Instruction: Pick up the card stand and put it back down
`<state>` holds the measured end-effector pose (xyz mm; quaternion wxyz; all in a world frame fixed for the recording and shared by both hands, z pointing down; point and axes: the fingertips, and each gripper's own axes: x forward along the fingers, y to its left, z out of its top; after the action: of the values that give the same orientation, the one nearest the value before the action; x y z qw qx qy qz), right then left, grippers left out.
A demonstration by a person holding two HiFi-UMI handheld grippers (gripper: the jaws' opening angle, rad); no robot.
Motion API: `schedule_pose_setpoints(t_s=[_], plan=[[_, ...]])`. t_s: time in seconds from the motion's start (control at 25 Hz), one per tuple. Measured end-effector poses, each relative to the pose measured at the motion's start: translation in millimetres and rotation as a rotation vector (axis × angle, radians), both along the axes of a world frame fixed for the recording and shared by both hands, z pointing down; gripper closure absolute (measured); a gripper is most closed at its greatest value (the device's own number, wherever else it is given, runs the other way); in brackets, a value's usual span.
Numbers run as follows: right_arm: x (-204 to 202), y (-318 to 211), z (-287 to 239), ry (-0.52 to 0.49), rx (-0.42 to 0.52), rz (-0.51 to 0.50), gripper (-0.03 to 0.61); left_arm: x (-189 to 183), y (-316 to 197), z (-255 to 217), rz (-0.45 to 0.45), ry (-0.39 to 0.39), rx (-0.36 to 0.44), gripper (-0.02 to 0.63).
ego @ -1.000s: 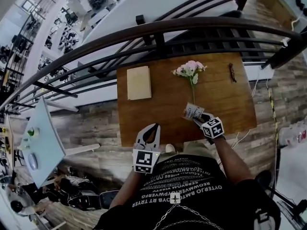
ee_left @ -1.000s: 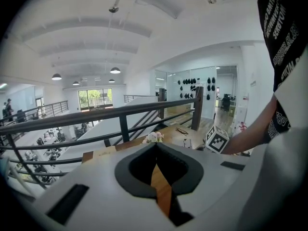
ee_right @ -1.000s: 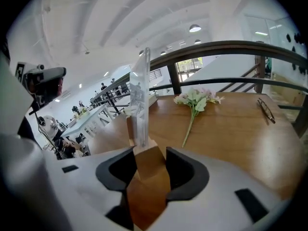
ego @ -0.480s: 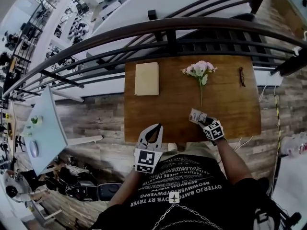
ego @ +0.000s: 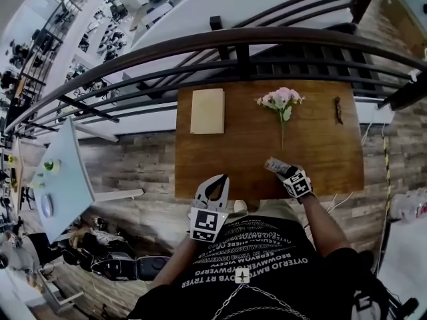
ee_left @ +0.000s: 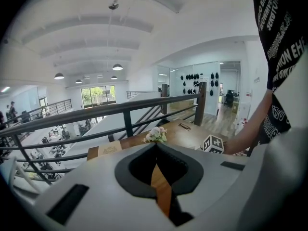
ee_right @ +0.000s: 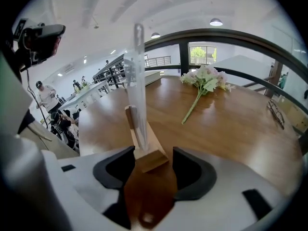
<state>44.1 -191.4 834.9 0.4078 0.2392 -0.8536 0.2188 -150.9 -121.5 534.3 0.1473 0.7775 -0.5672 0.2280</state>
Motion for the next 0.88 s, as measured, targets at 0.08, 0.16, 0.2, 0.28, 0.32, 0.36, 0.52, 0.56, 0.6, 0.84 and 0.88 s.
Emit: schedule_pose_setpoints(t_s=[0.08,0.16,0.2,0.28,0.32,0.36,0.52,0.56,0.6,0.84,0.88], plan=[[6.4,1.0,-6.3,-0.006,0.012,0.016,0.333,2.2,-0.7,-1.6,0.014,0.007,0.01,0.594],[14.3,2.6,-16.7,-0.014,0.03,0.048,0.33,3.6,0.1,-3.5,0.027,0.014,0.019,0.594],[17.8,4.1,-22.6,-0.022,0.038,0.067,0.327,3.9,1.0,-4.2,0.033,0.017,0.022,0.594],[24.9,7.8,-36.3,-0.04,0.057,0.105,0.326,5.1,2.6,-5.8,0.046,0.023,0.029,0.594],[29.3,9.0,-44.5,-0.043,0.074,0.122,0.327,6.3,2.9,-6.9,0.054,0.029,0.036,0.594],[34.0,9.8,-53.4,-0.04,0.096,0.136,0.327,7.5,2.7,-8.2,0.062,0.035,0.044,0.594],[51.9,17.2,-95.0,-0.019,0.204,0.216,0.357,9.7,4.4,-15.1,0.107,0.05,0.075,0.594],[56.0,20.6,-108.8,-0.026,0.233,0.244,0.405,10.7,5.2,-17.3,0.12,0.053,0.083,0.594],[58.6,23.9,-124.4,-0.042,0.265,0.27,0.441,11.7,6.2,-19.7,0.132,0.057,0.09,0.594],[51.8,37.1,-232.3,-0.213,0.459,0.351,0.565,11.8,9.5,-39.9,0.176,0.085,0.145,0.594],[48.4,40.2,-249.7,-0.238,0.483,0.354,0.565,11.2,9.9,-44.2,0.18,0.091,0.154,0.594]])
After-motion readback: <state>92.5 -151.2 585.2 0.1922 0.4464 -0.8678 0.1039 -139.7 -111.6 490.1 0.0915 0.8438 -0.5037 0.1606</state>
